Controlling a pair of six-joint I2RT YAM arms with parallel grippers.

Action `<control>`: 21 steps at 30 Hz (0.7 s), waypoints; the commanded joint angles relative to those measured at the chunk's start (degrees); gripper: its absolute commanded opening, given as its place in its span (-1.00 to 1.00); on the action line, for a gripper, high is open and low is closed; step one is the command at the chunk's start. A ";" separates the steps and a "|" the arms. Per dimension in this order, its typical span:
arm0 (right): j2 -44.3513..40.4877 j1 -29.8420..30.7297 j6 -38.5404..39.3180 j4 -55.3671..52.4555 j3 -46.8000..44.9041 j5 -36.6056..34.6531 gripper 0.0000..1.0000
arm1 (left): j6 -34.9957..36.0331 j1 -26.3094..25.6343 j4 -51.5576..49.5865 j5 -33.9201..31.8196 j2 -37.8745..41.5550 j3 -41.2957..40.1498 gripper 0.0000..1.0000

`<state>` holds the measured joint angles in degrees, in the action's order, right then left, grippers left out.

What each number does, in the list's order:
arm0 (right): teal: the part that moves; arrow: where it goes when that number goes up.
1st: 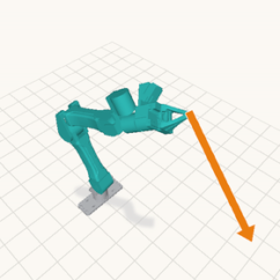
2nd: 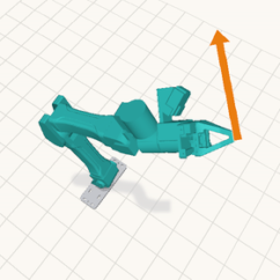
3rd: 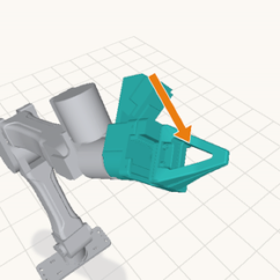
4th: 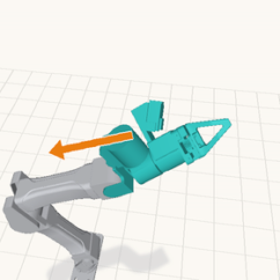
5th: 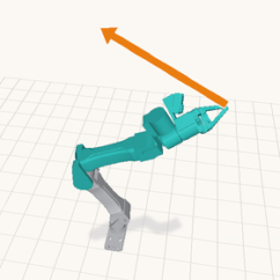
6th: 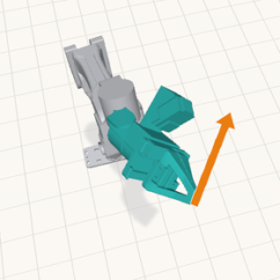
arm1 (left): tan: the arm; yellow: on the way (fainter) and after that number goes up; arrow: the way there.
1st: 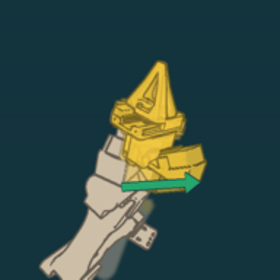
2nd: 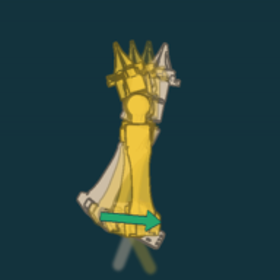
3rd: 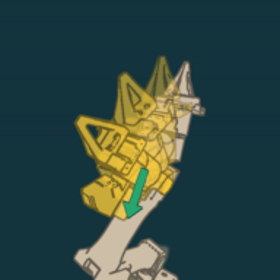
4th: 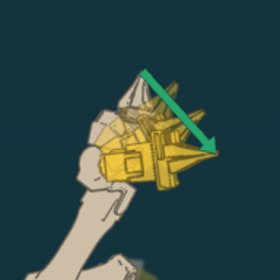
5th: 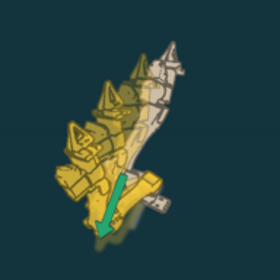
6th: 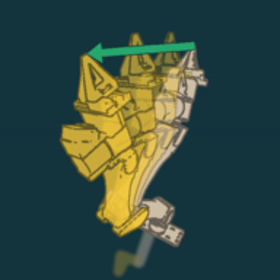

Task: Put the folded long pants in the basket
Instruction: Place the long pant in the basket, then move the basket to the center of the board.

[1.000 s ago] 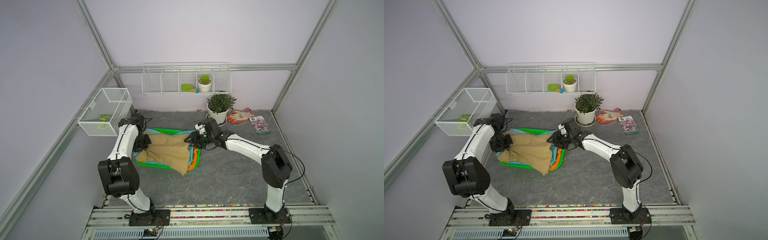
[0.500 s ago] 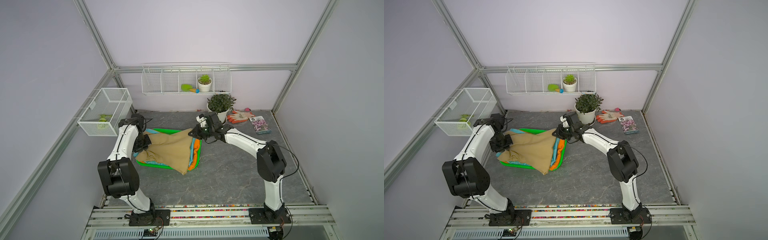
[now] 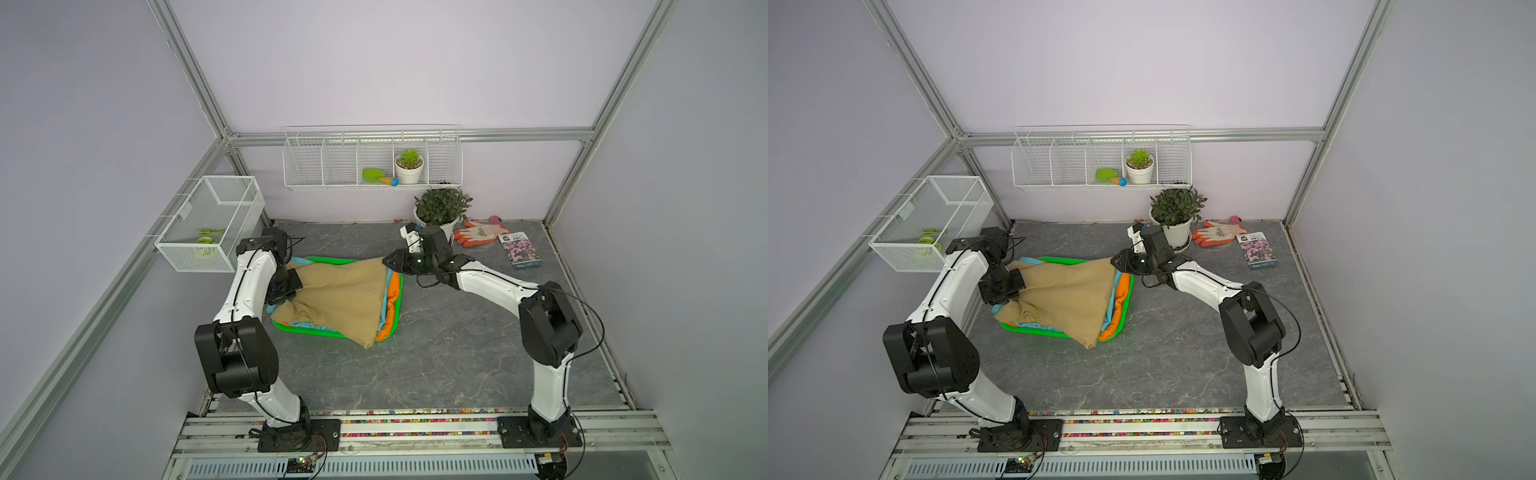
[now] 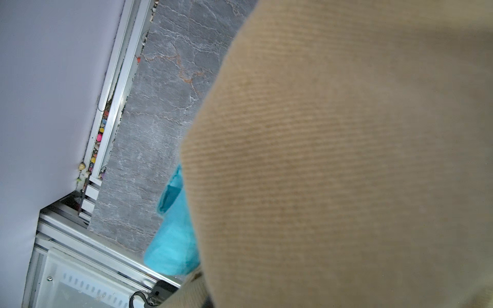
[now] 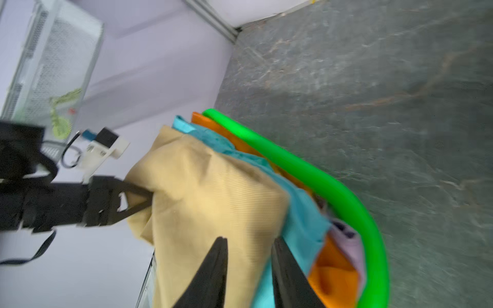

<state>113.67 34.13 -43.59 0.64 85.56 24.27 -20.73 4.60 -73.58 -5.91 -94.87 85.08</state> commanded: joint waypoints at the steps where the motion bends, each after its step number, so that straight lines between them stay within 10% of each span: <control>1: -2.64 -1.25 -1.08 -0.65 -2.32 -2.57 -0.16 | -1.66 0.85 -1.54 -2.37 1.10 2.03 -0.57; 4: -8.96 -1.16 -0.21 -1.29 -4.98 -3.01 -0.03 | -1.70 0.85 -3.88 -3.02 3.53 4.19 -0.24; 14: -17.82 5.04 -0.51 -8.77 -16.03 -8.93 0.33 | -6.71 0.85 -8.85 -15.42 8.80 8.49 -0.16; 21: -13.68 6.32 -2.91 -9.21 -18.92 -8.67 0.23 | -1.08 0.85 -0.95 -1.06 15.01 4.71 -0.16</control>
<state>98.56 39.75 -45.65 -6.83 67.13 16.34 -24.16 5.13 -78.56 -12.99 -82.32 91.44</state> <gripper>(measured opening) 0.617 0.420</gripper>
